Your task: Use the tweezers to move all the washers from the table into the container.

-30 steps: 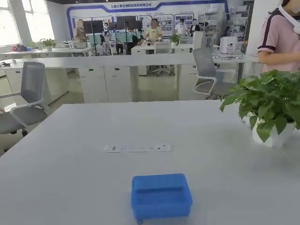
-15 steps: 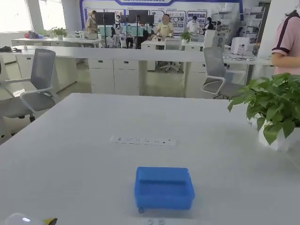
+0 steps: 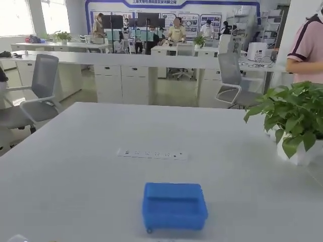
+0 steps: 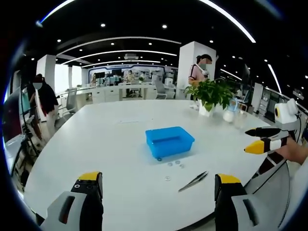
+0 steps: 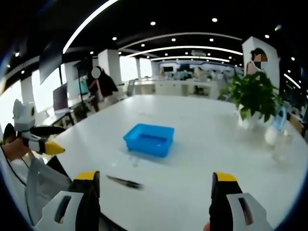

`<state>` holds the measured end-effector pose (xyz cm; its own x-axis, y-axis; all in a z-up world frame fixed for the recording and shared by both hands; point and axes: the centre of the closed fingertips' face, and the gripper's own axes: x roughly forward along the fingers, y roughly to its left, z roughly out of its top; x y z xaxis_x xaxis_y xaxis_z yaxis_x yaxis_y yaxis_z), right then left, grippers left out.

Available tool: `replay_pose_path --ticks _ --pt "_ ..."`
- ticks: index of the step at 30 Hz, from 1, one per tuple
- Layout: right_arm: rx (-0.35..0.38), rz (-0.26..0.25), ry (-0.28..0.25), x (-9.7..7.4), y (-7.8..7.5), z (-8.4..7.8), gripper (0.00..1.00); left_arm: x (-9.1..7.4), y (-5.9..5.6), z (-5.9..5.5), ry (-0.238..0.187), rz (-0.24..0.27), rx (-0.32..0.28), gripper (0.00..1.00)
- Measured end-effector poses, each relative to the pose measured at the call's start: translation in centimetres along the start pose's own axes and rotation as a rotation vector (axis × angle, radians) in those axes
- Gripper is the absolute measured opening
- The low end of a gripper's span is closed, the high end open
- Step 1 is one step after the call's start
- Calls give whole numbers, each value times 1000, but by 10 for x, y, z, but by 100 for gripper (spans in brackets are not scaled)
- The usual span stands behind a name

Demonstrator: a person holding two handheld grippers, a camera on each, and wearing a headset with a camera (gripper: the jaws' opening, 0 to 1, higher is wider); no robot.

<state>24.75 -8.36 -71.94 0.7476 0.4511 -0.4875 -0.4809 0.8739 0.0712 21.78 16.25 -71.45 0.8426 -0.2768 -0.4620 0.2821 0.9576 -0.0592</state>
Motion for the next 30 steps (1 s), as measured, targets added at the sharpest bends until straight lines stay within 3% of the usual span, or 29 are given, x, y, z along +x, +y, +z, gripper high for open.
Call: replay_pose_path --ticks 5,16,26,28,30 --pt "-4 1 4 1 -1 -1 95 3 -1 -5 32 -7 13 99" --pt "-1 0 16 5 3 -2 93 10 -3 -6 55 -34 34 99" --pt "7 -3 42 10 1 -7 91 25 -9 -11 93 -75 96 93" --pt "18 -4 40 11 -1 -8 90 29 -11 -12 98 -92 103 90" --pt "28 -3 39 13 -1 -10 89 34 -19 -17 123 -145 105 82"
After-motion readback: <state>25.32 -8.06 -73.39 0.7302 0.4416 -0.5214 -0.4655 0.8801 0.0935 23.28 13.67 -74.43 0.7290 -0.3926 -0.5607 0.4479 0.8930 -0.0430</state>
